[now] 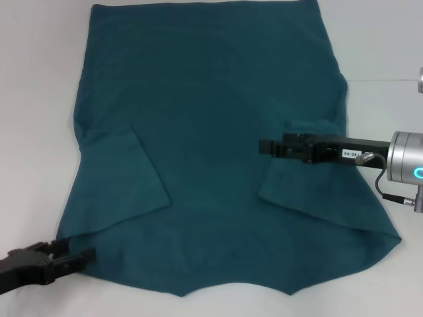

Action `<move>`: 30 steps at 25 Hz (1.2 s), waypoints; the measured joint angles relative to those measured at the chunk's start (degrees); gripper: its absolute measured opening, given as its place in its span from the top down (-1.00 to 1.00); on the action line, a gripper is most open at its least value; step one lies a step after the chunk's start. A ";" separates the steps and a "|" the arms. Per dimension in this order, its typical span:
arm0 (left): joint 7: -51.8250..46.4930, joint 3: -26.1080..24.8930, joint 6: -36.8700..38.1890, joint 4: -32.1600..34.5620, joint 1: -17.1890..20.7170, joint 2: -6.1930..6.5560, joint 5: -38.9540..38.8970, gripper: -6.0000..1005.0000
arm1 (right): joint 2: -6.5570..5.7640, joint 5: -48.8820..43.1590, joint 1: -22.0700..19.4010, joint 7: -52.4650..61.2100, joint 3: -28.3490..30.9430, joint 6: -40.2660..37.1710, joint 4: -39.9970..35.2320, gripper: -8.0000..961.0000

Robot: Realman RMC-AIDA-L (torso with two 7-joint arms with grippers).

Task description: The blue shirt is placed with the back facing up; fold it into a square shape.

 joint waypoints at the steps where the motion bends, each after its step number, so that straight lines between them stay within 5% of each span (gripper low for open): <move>1: -0.03 1.21 0.19 0.00 -0.09 -0.08 0.02 -0.79 | 0.00 0.00 -0.04 0.00 0.00 -0.01 0.01 -0.88; 30: -2.11 -1.71 4.48 6.63 0.73 -0.01 1.32 -0.79 | 0.00 -0.03 -0.02 -0.32 0.49 0.59 0.74 -0.83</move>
